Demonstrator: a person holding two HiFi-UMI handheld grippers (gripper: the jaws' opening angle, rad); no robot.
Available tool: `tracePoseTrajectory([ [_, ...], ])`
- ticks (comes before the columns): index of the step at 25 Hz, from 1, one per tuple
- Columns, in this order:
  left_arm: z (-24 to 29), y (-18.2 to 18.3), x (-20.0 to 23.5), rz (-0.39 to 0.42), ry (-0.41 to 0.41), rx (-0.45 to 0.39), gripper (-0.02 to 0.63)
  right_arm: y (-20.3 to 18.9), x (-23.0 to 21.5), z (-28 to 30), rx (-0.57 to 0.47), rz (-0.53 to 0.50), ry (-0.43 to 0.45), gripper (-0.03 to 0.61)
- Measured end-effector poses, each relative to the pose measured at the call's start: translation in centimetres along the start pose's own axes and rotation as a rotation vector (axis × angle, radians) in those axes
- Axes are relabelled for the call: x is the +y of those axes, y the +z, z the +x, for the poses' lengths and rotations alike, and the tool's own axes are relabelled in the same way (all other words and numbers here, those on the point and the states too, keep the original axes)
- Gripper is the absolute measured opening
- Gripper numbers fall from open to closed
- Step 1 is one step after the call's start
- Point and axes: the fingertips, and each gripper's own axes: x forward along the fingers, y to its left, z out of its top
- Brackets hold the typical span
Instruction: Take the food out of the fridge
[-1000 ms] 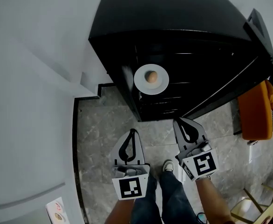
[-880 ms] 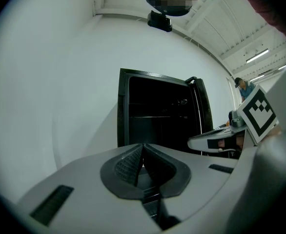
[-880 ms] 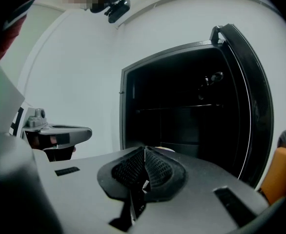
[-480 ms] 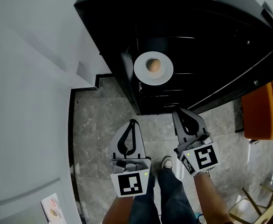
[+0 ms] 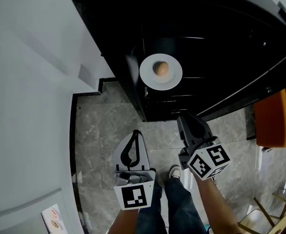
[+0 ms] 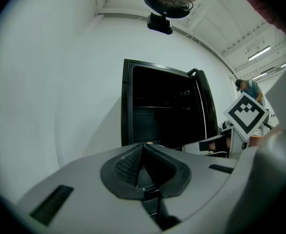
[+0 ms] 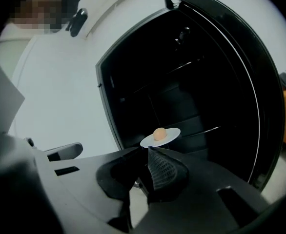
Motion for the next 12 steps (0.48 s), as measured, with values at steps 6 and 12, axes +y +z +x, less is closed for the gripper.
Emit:
tracePoseTrajectory([
  [6,0.3,-0.7,0.4,0.009,0.002,0.009,0.014,-0.2,-1.8,2.4,-0.064,0.415,0.041,0.023],
  [12,0.7,-0.7,0.6,0.015,0.001,0.013,0.014,-0.3,-4.2,4.9,-0.114,0.739,0.036,0.025],
])
